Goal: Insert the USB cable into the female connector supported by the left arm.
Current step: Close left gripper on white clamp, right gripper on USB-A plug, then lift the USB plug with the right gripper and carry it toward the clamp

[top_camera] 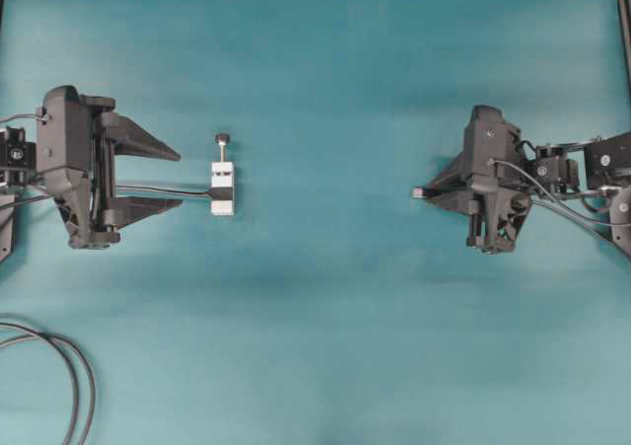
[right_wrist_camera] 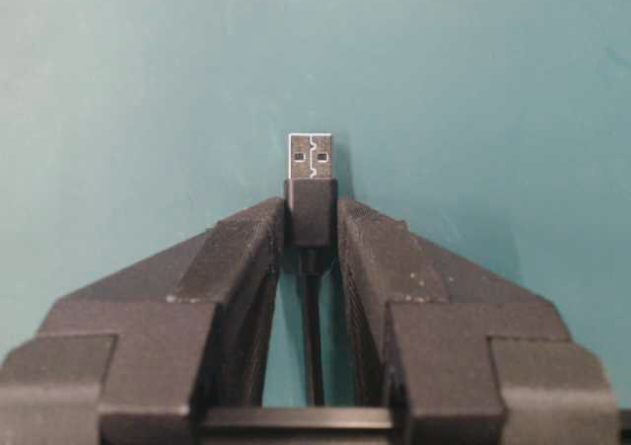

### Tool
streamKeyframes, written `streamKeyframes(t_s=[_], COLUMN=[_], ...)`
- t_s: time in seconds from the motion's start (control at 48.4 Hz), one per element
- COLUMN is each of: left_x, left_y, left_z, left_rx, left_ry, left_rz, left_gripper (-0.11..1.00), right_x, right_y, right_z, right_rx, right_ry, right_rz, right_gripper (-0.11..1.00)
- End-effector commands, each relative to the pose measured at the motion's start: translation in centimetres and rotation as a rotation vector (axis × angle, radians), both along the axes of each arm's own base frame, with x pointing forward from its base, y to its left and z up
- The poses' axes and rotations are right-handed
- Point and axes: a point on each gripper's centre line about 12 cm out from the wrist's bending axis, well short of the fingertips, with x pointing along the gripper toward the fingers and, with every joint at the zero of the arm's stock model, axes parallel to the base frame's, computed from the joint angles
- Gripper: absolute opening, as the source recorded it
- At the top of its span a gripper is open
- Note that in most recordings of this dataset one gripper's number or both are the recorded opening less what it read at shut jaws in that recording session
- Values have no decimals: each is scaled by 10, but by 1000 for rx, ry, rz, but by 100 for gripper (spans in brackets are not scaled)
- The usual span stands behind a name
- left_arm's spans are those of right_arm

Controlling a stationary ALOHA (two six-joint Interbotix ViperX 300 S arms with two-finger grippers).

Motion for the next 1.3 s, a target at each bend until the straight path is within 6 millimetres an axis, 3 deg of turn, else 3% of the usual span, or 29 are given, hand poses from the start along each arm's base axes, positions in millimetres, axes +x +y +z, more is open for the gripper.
streamKeyframes(t_s=[0.0,0.124,0.434,0.806,0.972,1.282], left_x=[5,4,2,-2,2,7], left_y=[1,1,0,1,1,6], left_z=[8,7,3,-21,-38,-70], left_rx=[11,9,8,13,17,24], left_ry=[-18,-18,-12,-10,-17,-83], left_rz=[-6,-4,-4,-4,-2,18], left_gripper=[79,79,79,79,79,79], right_x=[-4,-1,17,59,79,130], right_y=[9,8,3,-4,-6,-9], right_z=[-4,-1,39,86,92,86], right_rx=[-4,-3,-21,-31,-30,-34], right_ry=[25,13,-15,33,74,195], right_rz=[45,41,28,1,-7,-9], right_gripper=[22,22,21,21,21,21])
